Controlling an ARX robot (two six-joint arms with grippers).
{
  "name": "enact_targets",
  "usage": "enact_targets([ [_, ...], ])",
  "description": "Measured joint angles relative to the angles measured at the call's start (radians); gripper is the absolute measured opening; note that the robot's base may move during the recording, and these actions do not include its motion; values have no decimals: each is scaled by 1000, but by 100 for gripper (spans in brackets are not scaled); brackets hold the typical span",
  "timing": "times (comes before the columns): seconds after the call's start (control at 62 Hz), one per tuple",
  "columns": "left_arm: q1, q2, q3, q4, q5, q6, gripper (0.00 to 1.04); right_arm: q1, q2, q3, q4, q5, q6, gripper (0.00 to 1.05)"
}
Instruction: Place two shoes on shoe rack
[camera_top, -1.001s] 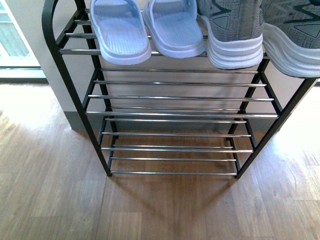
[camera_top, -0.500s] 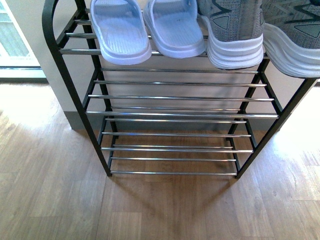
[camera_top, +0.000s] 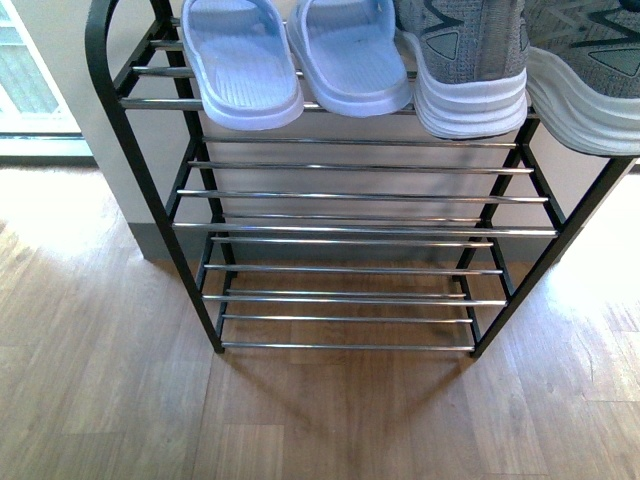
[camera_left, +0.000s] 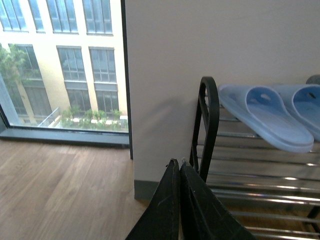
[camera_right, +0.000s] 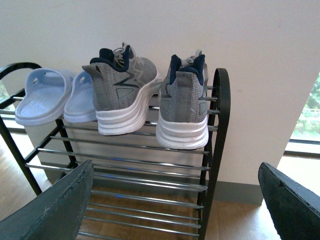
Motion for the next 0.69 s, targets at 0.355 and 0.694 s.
enact_targets([
  [0.355,1,-2,0,-6,1,0,1,0,0,0,0,0,0,95],
  [0.694,1,-2,0,-6,0,0,63,0,0,0,0,0,0,95],
])
